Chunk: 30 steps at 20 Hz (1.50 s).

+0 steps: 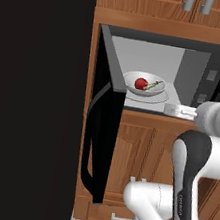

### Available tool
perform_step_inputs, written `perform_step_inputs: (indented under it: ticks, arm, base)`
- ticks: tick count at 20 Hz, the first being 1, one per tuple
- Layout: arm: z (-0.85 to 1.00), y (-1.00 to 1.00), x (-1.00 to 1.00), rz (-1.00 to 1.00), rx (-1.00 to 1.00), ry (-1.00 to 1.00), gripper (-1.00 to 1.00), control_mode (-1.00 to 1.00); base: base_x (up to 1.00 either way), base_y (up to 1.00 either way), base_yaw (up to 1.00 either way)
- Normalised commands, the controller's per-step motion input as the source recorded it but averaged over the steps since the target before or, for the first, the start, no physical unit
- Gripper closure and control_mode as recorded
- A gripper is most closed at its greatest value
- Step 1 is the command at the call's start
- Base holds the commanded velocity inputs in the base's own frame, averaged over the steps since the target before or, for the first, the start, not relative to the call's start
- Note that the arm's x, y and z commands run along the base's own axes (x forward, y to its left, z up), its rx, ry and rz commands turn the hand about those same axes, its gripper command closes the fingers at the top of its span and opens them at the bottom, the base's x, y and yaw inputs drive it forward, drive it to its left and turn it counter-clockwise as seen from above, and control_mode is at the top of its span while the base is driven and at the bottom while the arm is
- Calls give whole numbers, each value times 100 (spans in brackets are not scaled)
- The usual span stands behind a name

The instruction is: Place the bowl containing the fish and onion in the microwave. Close the microwave door and press the start button to microwave the meal.

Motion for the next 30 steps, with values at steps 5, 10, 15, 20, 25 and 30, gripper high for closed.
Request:
perform_step_inputs:
  ticks: [5,10,15,20,25,30]
  arm:
    - [52,65,-95,24,-47,20,-100,-100]
    - [28,58,-99,21,-50,11,-100,-100]
    - [2,51,-86,10,-42,0,-100,-100]
    - [0,62,-53,0,-37,-2,-100,-100]
    - [0,83,-12,0,-31,-5,-100,-100]
    - [0,94,-6,0,-27,-6,-100,-100]
  base:
    - [0,0,0]
    - [0,0,0]
    - [0,0,0]
    - [0,0,0]
    - [0,0,0]
    - [0,0,0]
